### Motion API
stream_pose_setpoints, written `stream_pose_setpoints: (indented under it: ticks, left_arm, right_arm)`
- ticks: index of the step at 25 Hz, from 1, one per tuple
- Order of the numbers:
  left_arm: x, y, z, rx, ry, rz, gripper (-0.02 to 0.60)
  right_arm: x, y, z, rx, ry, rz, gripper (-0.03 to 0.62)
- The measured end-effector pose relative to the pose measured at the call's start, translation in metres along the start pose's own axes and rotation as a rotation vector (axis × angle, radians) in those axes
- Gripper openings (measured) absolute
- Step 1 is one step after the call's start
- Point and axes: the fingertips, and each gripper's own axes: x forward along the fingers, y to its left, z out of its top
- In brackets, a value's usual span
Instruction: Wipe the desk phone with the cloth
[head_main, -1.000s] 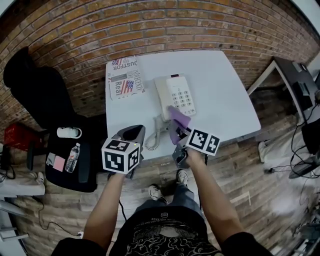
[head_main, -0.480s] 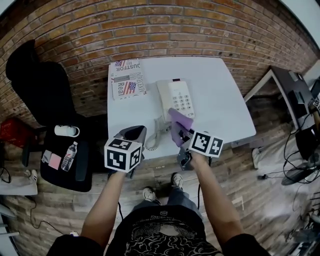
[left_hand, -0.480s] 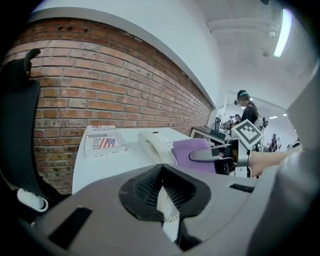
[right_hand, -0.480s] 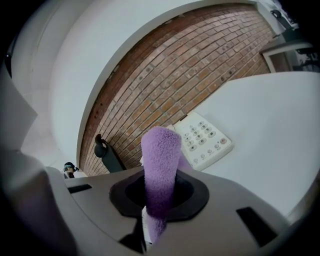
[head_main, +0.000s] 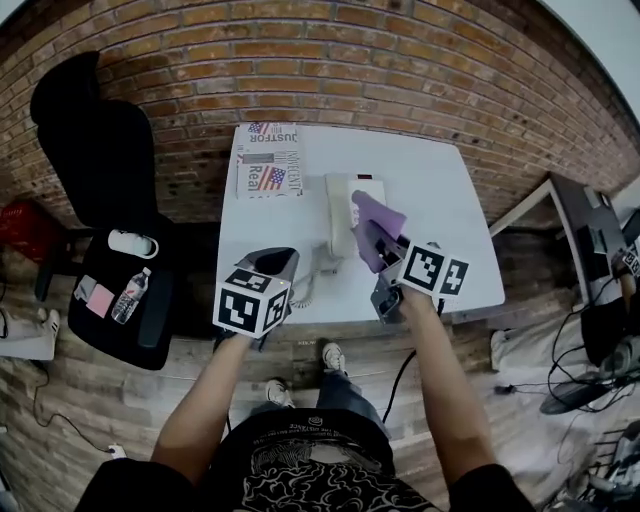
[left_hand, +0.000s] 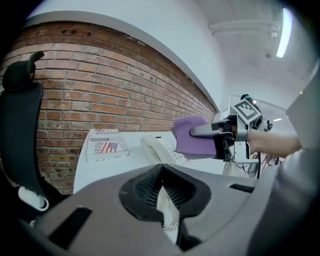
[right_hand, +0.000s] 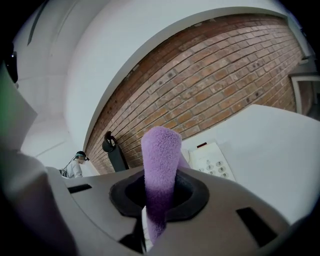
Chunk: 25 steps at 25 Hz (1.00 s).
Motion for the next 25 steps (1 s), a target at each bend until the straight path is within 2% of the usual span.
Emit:
stream_pose_setpoints:
  ticks: [18,25]
  left_arm:
    - [0.036,0.042,0.027,-0.146,-0.050,0.252,0.006]
    - [0.037,0.063,0.027,-0.203,-0.071,0.365,0.006]
  right_arm:
    - [0.132,0.012,0.094,-0.461,0.295,0.296,0.046]
    - [0.183,0.020,0.084,-0.774,0.487,0.437,0.046]
